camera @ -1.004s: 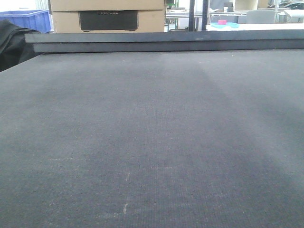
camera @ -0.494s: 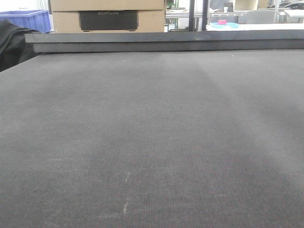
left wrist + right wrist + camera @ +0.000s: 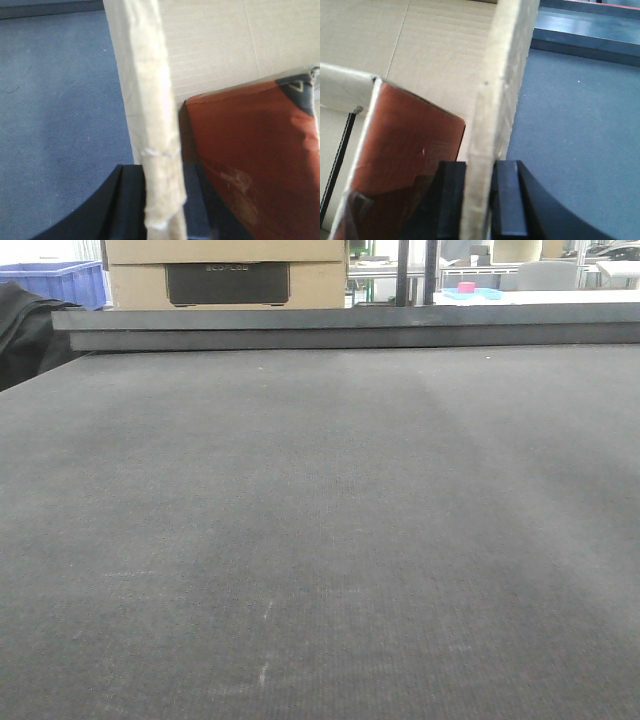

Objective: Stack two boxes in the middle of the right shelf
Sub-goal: 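Lift the two stacked boxes off the table with both grippers, then hold the boxes in both grippers while driving away from the table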

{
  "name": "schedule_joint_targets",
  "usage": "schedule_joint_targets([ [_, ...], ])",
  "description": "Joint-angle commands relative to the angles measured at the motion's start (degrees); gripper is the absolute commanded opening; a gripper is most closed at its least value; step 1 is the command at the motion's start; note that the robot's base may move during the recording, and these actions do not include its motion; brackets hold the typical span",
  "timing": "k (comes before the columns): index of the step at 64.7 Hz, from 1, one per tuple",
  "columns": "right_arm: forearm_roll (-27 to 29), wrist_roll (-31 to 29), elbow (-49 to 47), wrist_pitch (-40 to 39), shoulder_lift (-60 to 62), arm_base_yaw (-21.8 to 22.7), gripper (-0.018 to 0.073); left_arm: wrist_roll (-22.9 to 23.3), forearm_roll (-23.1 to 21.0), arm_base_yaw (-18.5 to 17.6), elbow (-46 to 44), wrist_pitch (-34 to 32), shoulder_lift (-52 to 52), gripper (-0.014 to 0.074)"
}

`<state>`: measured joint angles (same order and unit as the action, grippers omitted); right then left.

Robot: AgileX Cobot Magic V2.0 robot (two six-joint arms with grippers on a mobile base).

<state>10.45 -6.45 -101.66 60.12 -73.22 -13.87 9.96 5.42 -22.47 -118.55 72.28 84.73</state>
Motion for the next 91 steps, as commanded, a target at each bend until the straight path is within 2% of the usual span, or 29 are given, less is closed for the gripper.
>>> schedule_joint_targets([
  [1, -0.8, -0.5, -0.6, -2.5, 0.5, 0.4, -0.0154, -0.5, 0.0, -0.3, -0.6, -2.3, -0.8, -0.0111],
  [91, -0.8, -0.5, -0.6, -2.9, -1.0, 0.4, -0.0154, -0.5, 0.0, -0.3, -0.6, -2.3, -0.8, -0.0111],
])
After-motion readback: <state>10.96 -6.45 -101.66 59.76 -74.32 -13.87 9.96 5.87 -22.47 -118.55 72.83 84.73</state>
